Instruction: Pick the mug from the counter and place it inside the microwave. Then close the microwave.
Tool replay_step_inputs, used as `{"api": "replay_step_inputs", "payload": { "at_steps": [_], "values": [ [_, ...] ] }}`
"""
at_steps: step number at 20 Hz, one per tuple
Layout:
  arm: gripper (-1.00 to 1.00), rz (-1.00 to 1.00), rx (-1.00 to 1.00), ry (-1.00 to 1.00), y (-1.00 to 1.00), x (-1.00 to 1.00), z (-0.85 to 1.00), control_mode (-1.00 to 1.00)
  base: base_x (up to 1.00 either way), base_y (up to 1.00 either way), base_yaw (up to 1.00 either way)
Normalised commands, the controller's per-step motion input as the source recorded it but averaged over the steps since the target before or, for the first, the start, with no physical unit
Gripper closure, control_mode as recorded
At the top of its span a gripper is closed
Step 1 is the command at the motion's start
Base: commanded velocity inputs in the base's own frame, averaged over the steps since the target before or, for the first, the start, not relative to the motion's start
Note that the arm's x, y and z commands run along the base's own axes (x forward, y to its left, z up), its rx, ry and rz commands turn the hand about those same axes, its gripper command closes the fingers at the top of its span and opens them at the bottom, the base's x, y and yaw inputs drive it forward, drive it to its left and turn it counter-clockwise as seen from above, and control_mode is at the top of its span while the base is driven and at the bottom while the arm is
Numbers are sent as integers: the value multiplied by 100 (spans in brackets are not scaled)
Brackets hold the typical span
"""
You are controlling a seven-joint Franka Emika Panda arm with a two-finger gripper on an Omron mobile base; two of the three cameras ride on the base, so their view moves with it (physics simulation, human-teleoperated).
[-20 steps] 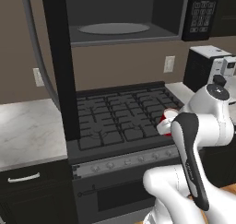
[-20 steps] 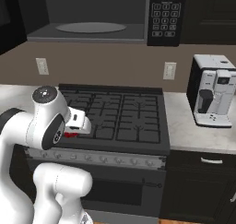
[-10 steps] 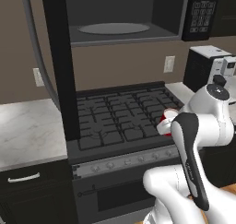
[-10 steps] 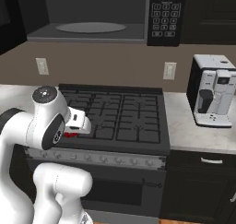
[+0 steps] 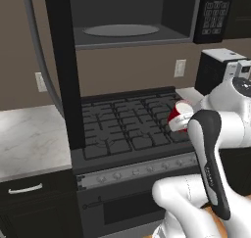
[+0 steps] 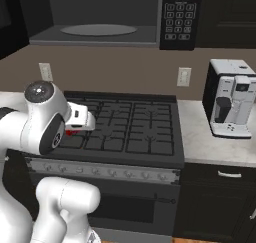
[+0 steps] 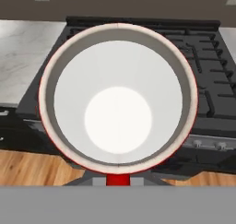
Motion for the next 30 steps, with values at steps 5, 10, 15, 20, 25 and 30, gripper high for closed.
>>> {"api": "replay_step_inputs", "payload": {
  "at_steps": [5,10,15,20,25,30],
  "values": [
    [100,2,0,-9,27,6,91,-100,0,0,0],
    [100,0,0,-9,23,9,59,-100,0,0,0],
    [100,0,0,-21,0,14,3,-100,0,0,0],
    [100,0,0,-28,0,17,8,-100,0,0,0],
    [100,0,0,-28,10,11,32,-100,0,0,0],
    [100,0,0,-2,10,-14,63,-100,0,0,0]
  ]
}}
